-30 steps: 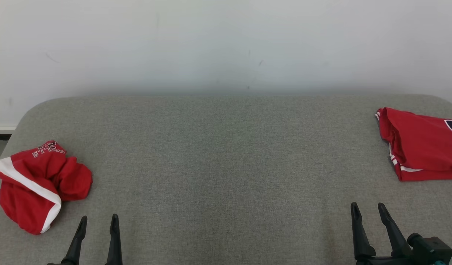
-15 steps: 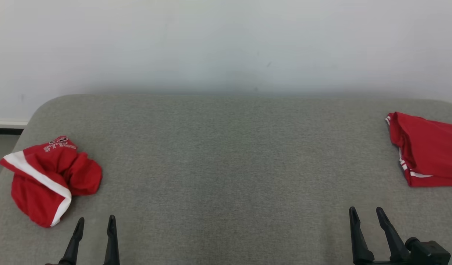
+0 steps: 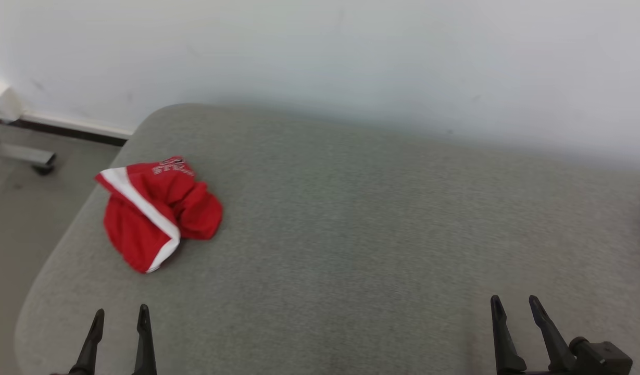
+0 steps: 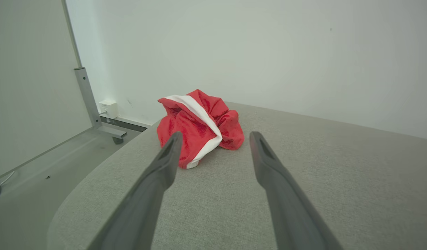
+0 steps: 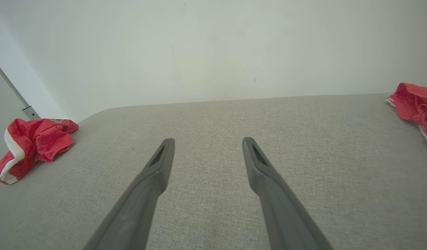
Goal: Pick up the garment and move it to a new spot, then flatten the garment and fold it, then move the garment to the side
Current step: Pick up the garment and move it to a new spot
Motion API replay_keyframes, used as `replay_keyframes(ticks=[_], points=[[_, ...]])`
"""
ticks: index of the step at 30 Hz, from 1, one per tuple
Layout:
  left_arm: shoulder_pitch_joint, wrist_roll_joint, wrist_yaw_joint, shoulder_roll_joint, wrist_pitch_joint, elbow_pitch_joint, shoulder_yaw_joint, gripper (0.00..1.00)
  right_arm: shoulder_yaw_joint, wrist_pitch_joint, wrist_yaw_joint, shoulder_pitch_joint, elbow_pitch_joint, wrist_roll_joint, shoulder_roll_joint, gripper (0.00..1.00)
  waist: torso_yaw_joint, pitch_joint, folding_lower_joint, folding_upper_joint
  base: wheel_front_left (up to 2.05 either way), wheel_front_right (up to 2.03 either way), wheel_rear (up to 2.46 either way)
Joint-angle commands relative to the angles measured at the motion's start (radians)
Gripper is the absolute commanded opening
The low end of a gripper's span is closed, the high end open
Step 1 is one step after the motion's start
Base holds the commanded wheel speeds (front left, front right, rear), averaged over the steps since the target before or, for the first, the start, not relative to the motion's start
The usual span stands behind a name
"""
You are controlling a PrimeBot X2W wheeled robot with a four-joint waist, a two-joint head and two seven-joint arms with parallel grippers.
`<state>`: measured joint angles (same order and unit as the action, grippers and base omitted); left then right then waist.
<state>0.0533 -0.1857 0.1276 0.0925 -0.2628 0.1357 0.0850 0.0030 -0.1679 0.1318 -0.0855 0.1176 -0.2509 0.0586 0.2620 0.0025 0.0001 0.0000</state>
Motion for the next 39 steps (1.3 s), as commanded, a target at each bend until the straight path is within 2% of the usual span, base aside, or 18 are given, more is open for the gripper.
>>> replay_keyframes(ticks=[1,8,16,23,29,33,39], points=[[-0.013,-0.005,-0.003,0.000,-0.003,0.000,0.007,1.00,0.005,0.000,-0.003,0.005,0.003,0.008,0.001,1.00,0.122,0.016,-0.0001,0.0000,0.00,0.00,0.00],[-0.010,-0.012,-0.006,0.000,-0.003,0.006,0.029,1.00,0.013,0.009,-0.003,0.019,0.006,0.015,0.004,1.00,0.247,0.023,-0.0001,0.0000,0.00,0.00,0.00],[0.029,-0.026,-0.020,-0.011,-0.003,-0.024,0.097,1.00,0.068,0.021,-0.003,0.084,0.022,0.006,0.028,1.00,0.264,0.050,-0.0001,0.0000,0.00,0.00,0.00],[0.028,-0.018,-0.019,-0.021,-0.003,-0.027,0.116,1.00,0.083,0.010,-0.003,0.100,0.045,-0.002,0.040,1.00,0.264,0.054,-0.0001,0.0000,0.00,0.00,0.00],[-0.060,-0.028,-0.008,0.000,-0.003,0.030,0.091,1.00,0.036,0.000,-0.003,0.080,0.036,0.009,0.043,1.00,0.254,0.060,-0.0001,0.0000,0.00,0.00,0.00],[-0.139,-0.046,-0.007,0.023,-0.003,0.066,0.088,1.00,0.024,0.015,-0.003,0.085,0.014,0.023,0.046,1.00,0.217,0.090,-0.0001,0.0000,0.00,0.00,0.00],[-0.384,-0.097,0.000,0.096,0.004,0.145,0.080,1.00,-0.007,0.049,-0.003,0.138,-0.053,0.051,0.075,1.00,0.081,0.220,-0.0001,0.0000,0.00,0.00,0.00]])
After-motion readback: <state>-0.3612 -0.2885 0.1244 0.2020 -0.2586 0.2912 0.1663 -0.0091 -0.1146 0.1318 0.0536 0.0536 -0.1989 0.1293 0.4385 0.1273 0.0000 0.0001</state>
